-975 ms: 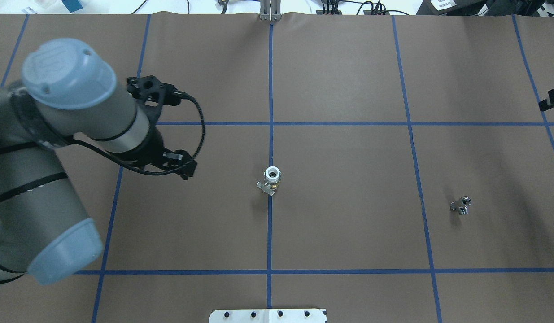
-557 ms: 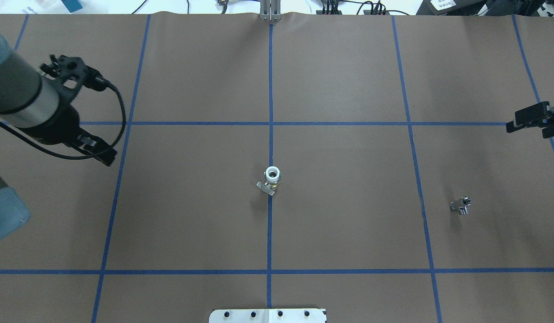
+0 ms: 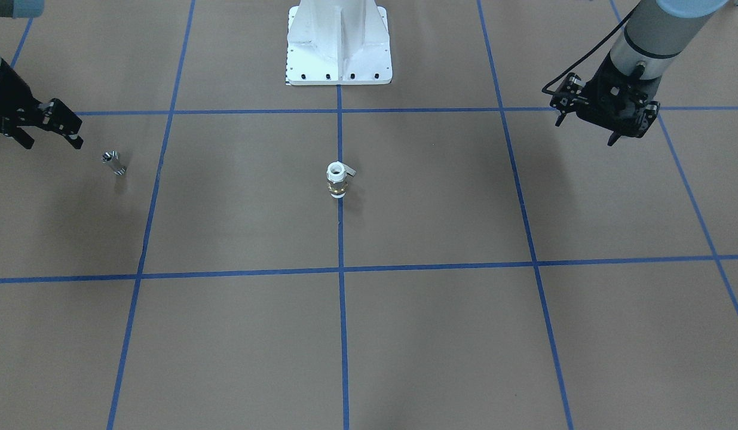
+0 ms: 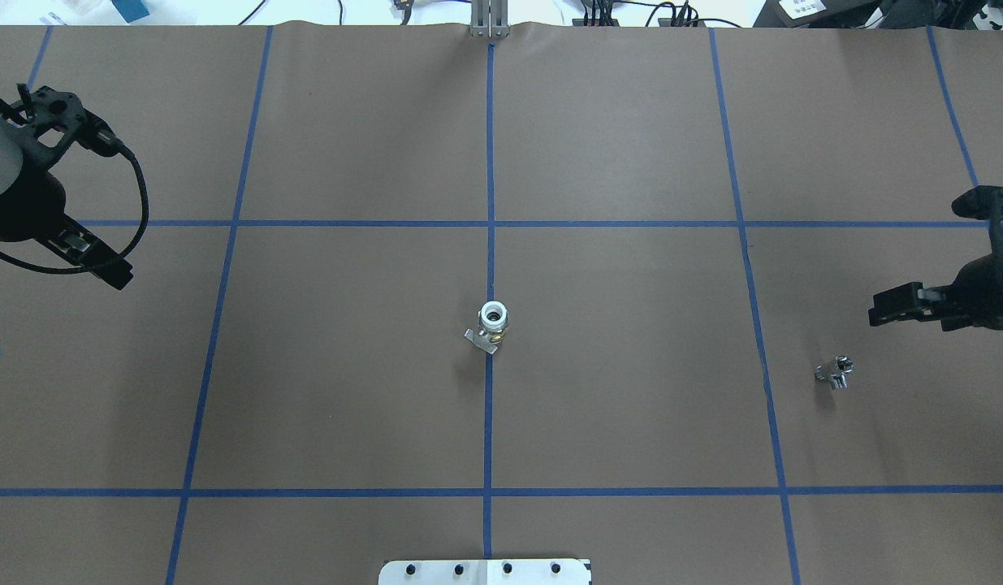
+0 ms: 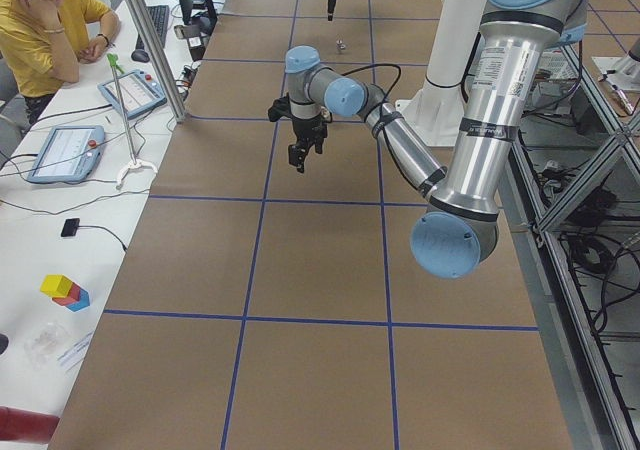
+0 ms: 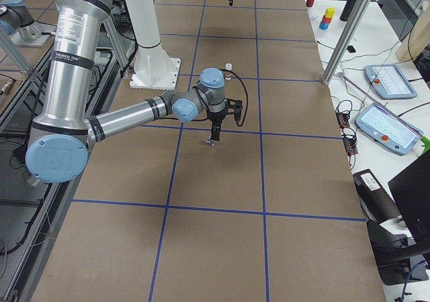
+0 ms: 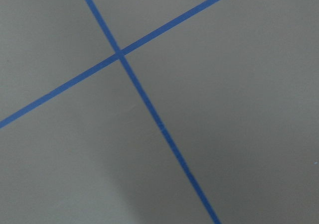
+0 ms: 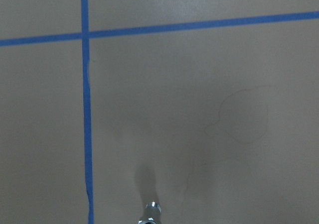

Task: Assemble PPR valve and pipe with both arms
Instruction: 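Lower the right gripper and grasp the small silver pipe fitting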

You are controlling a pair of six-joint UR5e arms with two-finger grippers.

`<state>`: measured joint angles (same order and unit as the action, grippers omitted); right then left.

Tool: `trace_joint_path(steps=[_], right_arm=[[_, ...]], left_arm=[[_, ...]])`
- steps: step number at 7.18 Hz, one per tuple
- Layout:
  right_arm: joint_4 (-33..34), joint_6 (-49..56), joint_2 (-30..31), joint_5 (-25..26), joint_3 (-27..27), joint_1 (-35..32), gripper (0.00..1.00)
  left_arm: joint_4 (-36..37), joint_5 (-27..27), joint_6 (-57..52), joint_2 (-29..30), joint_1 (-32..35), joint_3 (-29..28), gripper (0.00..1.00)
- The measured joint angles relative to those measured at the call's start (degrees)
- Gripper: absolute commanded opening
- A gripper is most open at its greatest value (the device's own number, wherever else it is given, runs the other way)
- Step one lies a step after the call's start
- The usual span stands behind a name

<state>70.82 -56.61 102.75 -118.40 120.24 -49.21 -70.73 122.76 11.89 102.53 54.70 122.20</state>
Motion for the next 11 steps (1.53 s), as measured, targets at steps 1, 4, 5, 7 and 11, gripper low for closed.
trace_joint_path(steps=[1, 4, 5, 7, 11], right_arm=[[-0.1, -3.5, 0.5, 4.2, 0.5, 4.9, 1.00], [-5.9, -6.8, 1.0, 8.7, -2.0, 10.9, 0.98], [-7.5, -6.9, 0.4, 8.8, -3.6, 11.2, 0.92], [-8.7, -6.8, -1.2, 8.7, -5.7, 11.4, 0.84], [-8.9, -6.1, -3.5, 8.9, -8.5, 11.3, 0.77]], left_arm=[[0.0, 0.0, -0.1, -0.1, 0.0, -0.2, 1.00], [0.0, 0.0, -0.1, -0.1, 0.0, -0.5, 1.00], [0.0, 0.0, 0.0, 0.0, 0.1, -0.5, 1.00], [0.0, 0.0, 0.0, 0.0, 0.1, -0.5, 1.00], [0.0, 0.1, 0.2, 0.0, 0.1, -0.4, 1.00]])
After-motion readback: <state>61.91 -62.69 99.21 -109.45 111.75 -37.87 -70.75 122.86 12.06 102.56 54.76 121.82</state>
